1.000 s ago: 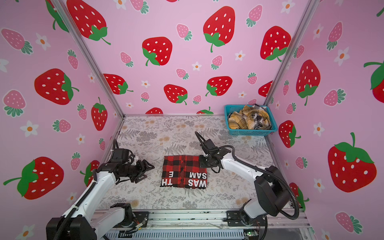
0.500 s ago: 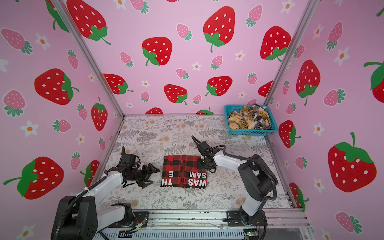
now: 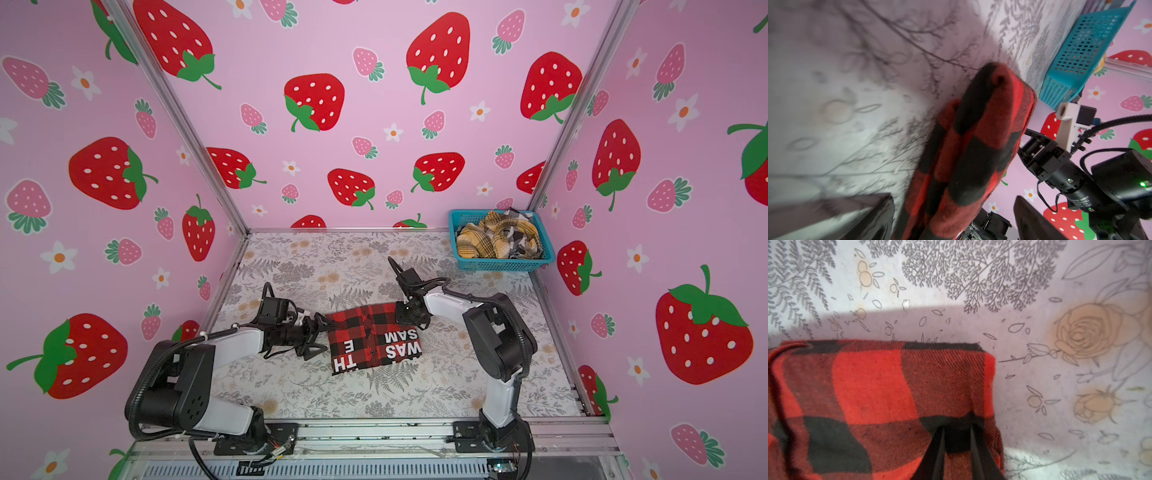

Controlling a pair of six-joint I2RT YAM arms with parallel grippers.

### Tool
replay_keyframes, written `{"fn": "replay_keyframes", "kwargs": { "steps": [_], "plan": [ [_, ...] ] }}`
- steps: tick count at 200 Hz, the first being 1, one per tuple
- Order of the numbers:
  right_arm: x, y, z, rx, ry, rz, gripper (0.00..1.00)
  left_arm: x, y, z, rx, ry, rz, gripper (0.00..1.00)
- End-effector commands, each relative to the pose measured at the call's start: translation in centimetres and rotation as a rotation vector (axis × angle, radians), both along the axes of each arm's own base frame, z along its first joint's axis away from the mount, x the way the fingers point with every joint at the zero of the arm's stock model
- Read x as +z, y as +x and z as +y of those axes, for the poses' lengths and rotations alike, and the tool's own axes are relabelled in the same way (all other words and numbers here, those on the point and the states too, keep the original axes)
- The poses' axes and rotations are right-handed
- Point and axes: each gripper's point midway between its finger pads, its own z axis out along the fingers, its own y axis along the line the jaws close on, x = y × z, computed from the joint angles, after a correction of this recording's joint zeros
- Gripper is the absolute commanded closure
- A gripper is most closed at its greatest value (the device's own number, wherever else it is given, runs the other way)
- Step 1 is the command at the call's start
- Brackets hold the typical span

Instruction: Fold and stack the long sleeve shirts

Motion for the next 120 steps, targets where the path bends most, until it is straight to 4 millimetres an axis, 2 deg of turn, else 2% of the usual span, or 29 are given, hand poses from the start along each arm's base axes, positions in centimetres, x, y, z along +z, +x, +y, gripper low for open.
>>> {"fn": "replay_keyframes", "kwargs": {
  "steps": [1,58,96,120],
  "plan": [
    [-2.6,-1.0,-1.4,-0.002,-0.068,0.065,0.76,-3.7,-1.1,0.5,0.024,0.117,0.093,0.07],
    [-2.7,-0.7,-1.2,-0.001,-0.061,0.065,0.76,-4.7,-1.9,0.5,-0.012,0.165,0.171,0.06],
    [-2.5,-0.7,-1.1,0.006,-0.054,0.061,0.76,-3.6,-5.9,2.8,0.0,0.286,0.228,0.03],
    [-2.5,-0.7,-0.7,0.009,-0.033,0.062,0.76,-3.4,-7.4,2.9,-0.051,0.335,0.226,0.02]
  ]
}}
